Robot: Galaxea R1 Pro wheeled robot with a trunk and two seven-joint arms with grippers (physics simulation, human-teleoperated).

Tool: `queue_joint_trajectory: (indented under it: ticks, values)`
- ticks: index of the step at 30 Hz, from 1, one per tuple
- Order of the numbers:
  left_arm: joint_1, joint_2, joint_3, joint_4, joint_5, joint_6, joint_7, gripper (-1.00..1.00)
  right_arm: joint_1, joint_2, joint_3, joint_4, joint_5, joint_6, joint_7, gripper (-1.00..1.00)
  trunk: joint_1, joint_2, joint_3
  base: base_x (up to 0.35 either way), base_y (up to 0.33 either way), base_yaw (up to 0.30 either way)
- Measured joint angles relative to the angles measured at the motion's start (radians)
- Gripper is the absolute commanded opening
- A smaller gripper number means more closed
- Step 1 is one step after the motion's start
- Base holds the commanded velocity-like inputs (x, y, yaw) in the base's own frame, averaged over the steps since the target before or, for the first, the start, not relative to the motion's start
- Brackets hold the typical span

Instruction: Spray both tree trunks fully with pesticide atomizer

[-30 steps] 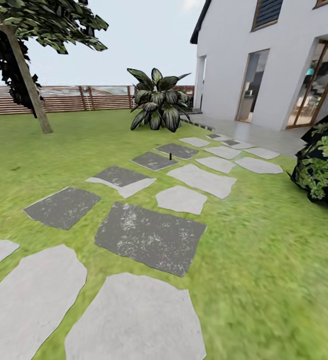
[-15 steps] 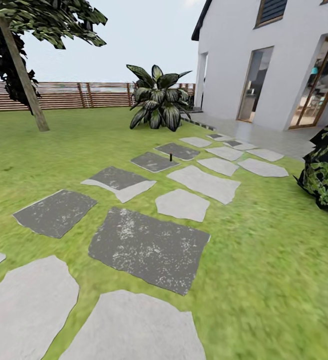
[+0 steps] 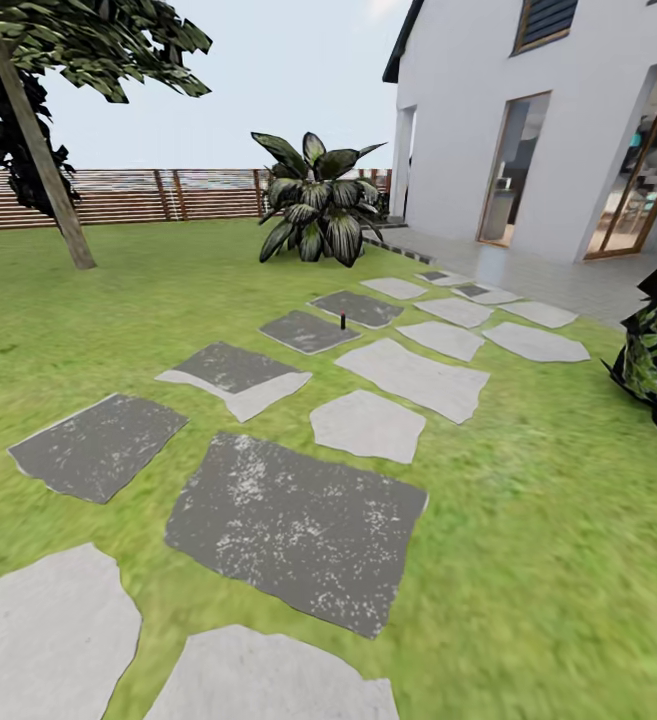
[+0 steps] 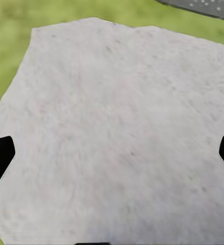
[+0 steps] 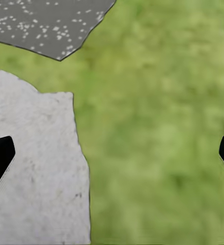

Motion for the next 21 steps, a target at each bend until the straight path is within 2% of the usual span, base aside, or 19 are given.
queue_joint_trajectory:
  ticks: [21]
  values:
    - [0.0, 0.0, 0.0, 0.0, 0.0, 0.0, 0.0, 1.0, 0.0, 0.0, 0.0, 0.0, 0.0, 0.0, 0.0, 1.0, 0.0, 0.0, 0.0, 0.338, -0.086, 0.0]
